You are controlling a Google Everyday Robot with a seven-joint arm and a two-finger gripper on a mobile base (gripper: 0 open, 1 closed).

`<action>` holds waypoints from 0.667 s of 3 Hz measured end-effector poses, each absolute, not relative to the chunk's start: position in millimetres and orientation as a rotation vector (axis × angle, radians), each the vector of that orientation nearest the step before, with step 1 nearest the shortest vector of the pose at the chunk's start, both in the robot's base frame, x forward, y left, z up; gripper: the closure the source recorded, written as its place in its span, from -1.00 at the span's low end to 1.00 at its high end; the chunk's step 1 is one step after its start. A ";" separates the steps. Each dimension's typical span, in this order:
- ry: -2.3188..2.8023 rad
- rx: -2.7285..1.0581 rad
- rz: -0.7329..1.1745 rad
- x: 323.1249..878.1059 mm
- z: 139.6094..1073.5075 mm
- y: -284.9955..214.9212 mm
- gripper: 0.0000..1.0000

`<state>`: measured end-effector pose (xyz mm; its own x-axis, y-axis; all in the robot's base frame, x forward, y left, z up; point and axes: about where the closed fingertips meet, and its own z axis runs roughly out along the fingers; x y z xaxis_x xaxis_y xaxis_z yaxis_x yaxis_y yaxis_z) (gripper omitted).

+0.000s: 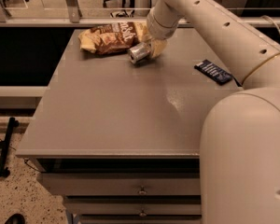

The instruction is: Move redbull can near brown chip bag

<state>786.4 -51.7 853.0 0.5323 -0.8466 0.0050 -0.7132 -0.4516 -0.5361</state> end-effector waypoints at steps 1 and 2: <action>1.269 -2.269 -0.367 786.0 853.0 -48.2 0.21; 1.262 -2.253 -0.353 785.7 851.1 -43.3 -0.27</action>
Offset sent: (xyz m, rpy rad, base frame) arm -0.0019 0.0105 0.0035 0.0712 -0.0217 -0.0041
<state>785.7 -43.3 851.1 0.5299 -0.8476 -0.0288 -0.7095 -0.4244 -0.5626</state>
